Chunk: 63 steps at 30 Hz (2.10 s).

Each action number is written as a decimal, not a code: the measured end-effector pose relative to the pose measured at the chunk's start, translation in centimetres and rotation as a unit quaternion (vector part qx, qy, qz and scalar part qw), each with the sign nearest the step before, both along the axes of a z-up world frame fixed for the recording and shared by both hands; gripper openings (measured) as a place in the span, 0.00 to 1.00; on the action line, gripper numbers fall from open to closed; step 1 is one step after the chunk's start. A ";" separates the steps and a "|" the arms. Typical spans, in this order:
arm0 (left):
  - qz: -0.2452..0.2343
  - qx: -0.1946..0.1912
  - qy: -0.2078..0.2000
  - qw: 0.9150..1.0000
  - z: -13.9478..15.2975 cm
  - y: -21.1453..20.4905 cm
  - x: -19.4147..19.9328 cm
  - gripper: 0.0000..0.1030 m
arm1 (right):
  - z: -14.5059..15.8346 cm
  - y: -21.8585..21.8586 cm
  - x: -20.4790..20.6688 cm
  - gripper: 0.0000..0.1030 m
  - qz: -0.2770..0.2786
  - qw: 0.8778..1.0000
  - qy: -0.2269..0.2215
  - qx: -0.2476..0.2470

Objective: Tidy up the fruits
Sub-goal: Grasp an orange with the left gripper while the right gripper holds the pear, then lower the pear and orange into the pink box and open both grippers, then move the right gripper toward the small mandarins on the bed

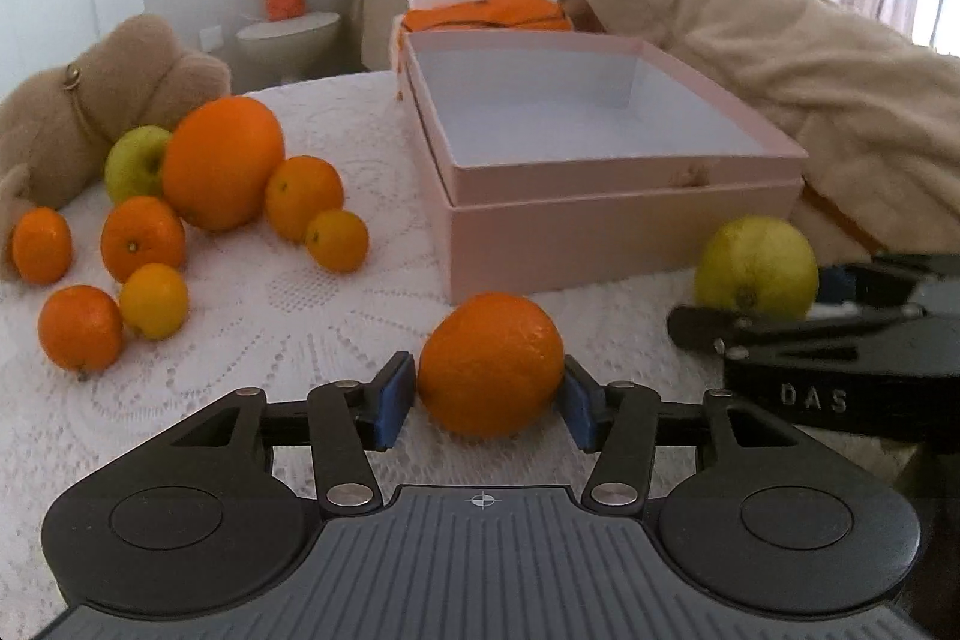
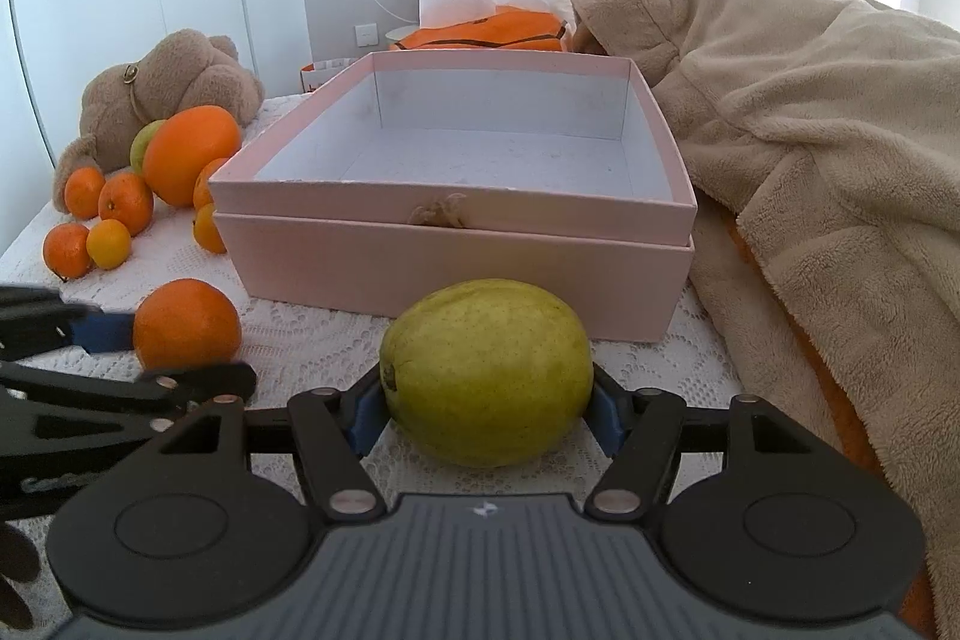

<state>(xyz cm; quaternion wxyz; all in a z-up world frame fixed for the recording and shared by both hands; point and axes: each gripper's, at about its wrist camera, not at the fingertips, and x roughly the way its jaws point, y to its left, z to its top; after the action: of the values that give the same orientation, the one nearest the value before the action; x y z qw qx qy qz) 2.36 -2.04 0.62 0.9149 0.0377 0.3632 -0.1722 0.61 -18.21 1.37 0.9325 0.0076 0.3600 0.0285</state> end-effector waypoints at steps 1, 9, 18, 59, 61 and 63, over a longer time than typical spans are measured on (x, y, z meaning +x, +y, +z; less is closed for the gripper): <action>0.002 -0.005 -0.002 1.000 0.0 0.2 0.0 0.52 | 0.0 0.0 0.0 0.64 0.000 1.000 0.000 -0.001; -0.008 -0.007 -0.001 1.000 0.2 0.7 -1.3 0.50 | 0.4 0.2 -0.7 0.63 0.001 1.000 0.010 0.009; -0.014 -0.076 -0.027 0.997 4.5 1.2 -1.0 0.50 | 5.8 0.7 -2.8 0.63 0.025 0.998 -0.043 0.029; 0.229 -0.125 -0.083 0.962 5.4 18.1 3.8 0.48 | 10.4 2.7 15.6 0.67 0.043 0.997 0.031 0.051; 0.258 -0.119 -0.076 0.956 4.7 19.6 3.2 0.48 | 10.9 4.8 13.9 0.67 0.075 0.996 0.007 0.048; 0.279 -0.119 -0.069 0.950 4.4 21.2 2.9 0.48 | 10.7 7.5 11.8 0.67 0.123 0.991 -0.013 0.050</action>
<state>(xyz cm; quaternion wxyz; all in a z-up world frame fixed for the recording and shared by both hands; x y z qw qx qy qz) 5.27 19.12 4.98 0.9471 -0.1627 0.2721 0.0505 12.42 -10.76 12.09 0.9250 0.0098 0.3443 0.1606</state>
